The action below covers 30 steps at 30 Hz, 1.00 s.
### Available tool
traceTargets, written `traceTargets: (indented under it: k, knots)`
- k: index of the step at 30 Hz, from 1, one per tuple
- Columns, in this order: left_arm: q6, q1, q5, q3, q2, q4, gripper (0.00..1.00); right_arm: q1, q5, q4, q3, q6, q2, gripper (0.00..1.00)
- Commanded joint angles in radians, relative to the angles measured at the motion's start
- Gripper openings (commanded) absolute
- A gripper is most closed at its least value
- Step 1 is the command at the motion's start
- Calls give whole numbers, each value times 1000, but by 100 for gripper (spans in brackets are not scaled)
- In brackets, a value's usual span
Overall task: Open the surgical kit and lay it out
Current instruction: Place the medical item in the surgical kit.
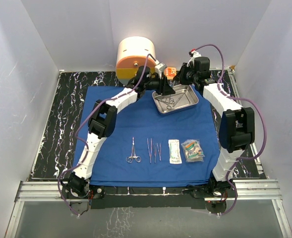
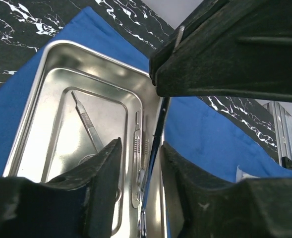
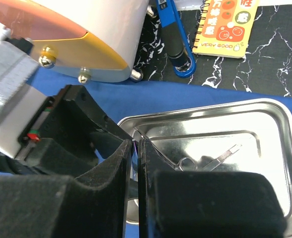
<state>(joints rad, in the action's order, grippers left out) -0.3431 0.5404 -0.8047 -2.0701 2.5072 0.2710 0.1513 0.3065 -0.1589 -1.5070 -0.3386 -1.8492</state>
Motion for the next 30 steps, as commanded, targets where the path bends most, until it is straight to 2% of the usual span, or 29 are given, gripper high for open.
traceTargets:
  k: [1, 8, 12, 15, 30]
  knots:
    - [-10, 13, -29, -44, 15, 25, 33, 10, 27, 55, 6, -6, 67, 0]
    - [2, 13, -24, -43, 6, 22, 27, 13, 29, 56, 19, -1, 73, 0]
    - [19, 13, -17, -43, -5, 6, 36, 12, 25, 56, 21, 2, 73, 0]
    - [33, 13, -12, -46, -14, -12, 39, 13, 24, 56, 24, 5, 74, 0]
    - [49, 12, -23, -27, -39, -19, 34, 13, 5, 48, 37, 35, 68, 0]
